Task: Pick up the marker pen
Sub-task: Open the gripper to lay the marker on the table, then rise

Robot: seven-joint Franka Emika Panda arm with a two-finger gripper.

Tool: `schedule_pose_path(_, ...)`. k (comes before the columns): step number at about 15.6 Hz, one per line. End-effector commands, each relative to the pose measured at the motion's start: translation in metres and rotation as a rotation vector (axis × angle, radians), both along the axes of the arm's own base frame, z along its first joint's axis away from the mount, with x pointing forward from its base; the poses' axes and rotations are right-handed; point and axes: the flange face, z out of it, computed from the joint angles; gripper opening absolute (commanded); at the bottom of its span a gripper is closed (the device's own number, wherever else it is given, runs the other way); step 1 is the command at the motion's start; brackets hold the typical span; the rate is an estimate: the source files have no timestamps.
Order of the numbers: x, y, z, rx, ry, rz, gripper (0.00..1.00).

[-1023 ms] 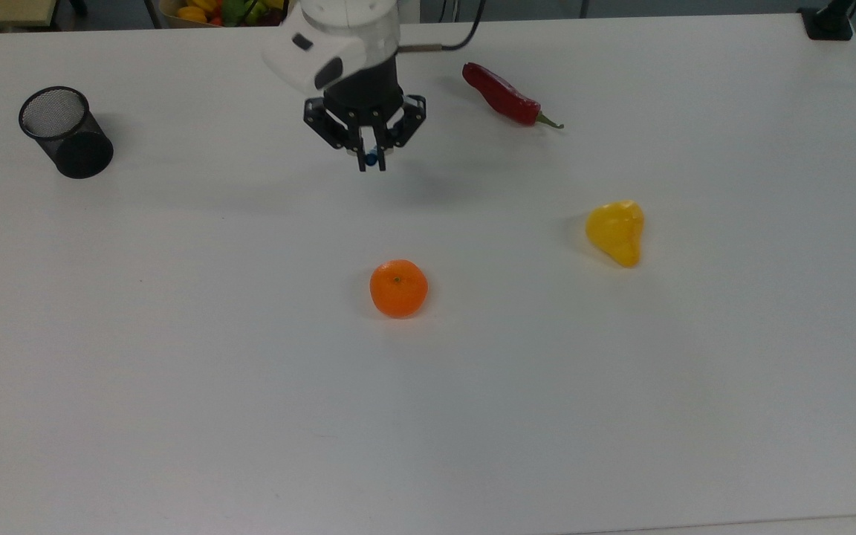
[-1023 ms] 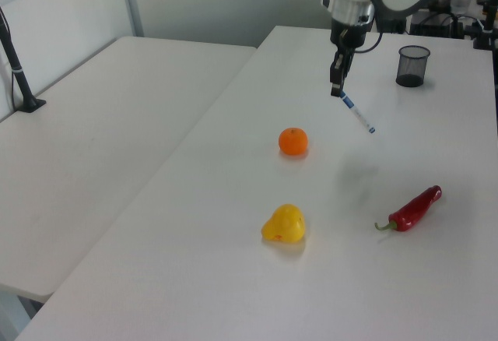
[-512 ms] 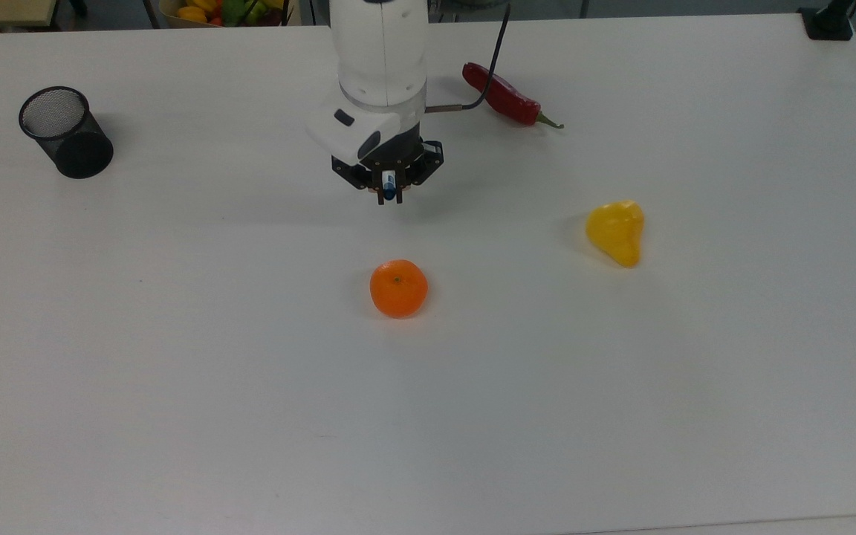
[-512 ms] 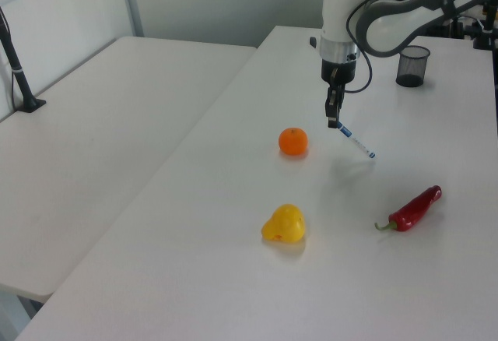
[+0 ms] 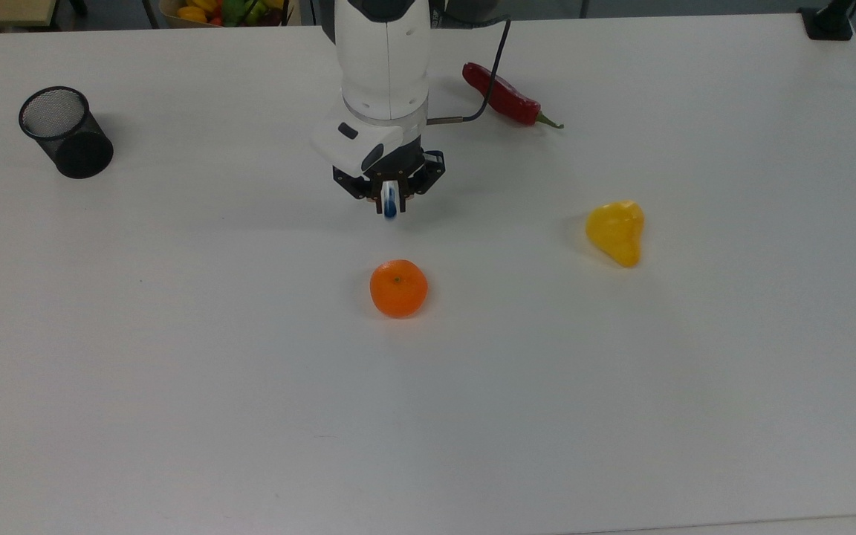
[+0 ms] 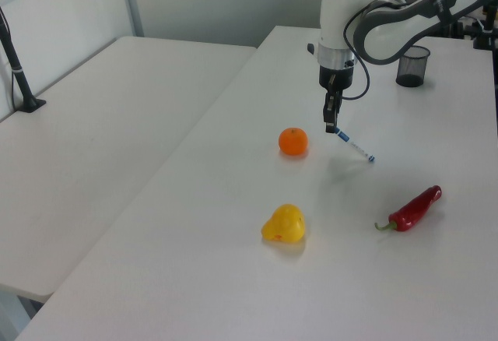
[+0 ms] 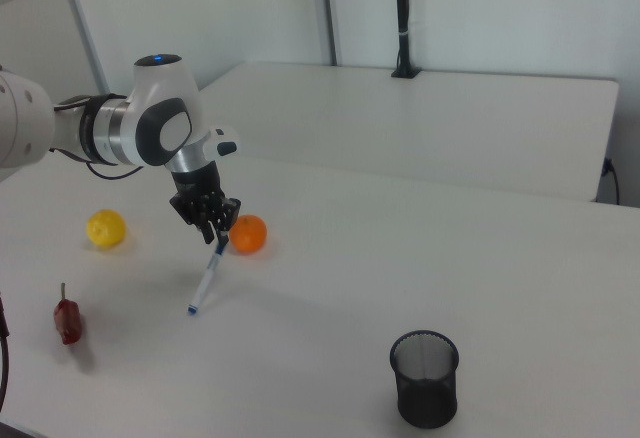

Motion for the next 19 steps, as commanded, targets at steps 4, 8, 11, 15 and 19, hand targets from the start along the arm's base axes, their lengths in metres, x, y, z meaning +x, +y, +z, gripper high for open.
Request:
schedule_pose_path(4,-0.004,0.002,0.004,-0.011,-0.025,0.007,1.0)
schedule_pose_path(8,-0.011,0.001,0.026,-0.019,-0.019,-0.001,1.0)
schedule_pose_path(11,-0.028,-0.002,0.071,-0.037,-0.008,-0.038,1.0)
schedule_pose_path(15,-0.06,-0.013,0.129,-0.059,0.019,-0.076,1.0)
schedule_pose_path(19,-0.092,-0.052,0.184,-0.062,0.021,-0.172,1.0)
